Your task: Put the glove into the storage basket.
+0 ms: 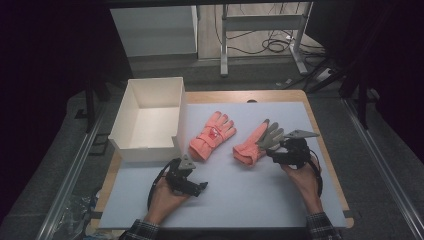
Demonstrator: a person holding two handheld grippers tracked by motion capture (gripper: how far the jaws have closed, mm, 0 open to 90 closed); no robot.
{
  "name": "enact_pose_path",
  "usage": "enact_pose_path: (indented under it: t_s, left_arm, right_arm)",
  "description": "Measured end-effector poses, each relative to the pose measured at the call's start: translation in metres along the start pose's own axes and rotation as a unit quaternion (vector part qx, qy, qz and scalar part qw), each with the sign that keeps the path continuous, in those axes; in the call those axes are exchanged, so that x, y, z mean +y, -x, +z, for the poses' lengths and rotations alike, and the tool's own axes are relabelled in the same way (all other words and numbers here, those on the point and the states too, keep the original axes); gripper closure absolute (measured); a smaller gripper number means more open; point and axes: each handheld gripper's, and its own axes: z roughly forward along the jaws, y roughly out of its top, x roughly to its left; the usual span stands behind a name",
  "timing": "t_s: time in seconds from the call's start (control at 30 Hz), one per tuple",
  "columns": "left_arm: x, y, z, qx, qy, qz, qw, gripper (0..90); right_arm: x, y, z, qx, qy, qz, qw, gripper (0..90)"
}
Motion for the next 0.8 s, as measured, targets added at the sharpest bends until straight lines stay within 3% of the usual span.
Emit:
enact_pose_path:
  t_s: [0.23, 0.53, 0.6, 0.67, 0.8]
  left_arm:
    - [0.0, 0.0, 0.0, 0.0, 0.0, 0.0, 1.0, 3.6]
    - [0.0, 0.0, 0.0, 0.0, 0.0, 0.0, 1.0, 3.6]
    - [0.0, 0.0, 0.0, 0.0, 0.0, 0.0, 1.0, 3.6]
    - [0.0, 0.0, 0.0, 0.0, 0.0, 0.0, 1.0, 3.6]
    - [0.0, 0.0, 0.0, 0.0, 0.0, 0.0, 1.0, 3.6]
  right_arm:
    - [0.021, 0.002, 0.014, -0.004, -0.008, -0.007, 0.9999, 43.0]
    - [0.029, 0.009, 0.037, -0.029, -0.023, 0.003, 0.9993, 37.5]
    - [0.029, 0.01, 0.048, -0.038, -0.044, 0.002, 0.9983, 36.8]
    - [0.027, 0.011, 0.057, -0.036, -0.065, -0.001, 0.9972, 38.7]
    - [0.023, 0.007, 0.062, -0.05, -0.07, -0.014, 0.9962, 49.2]
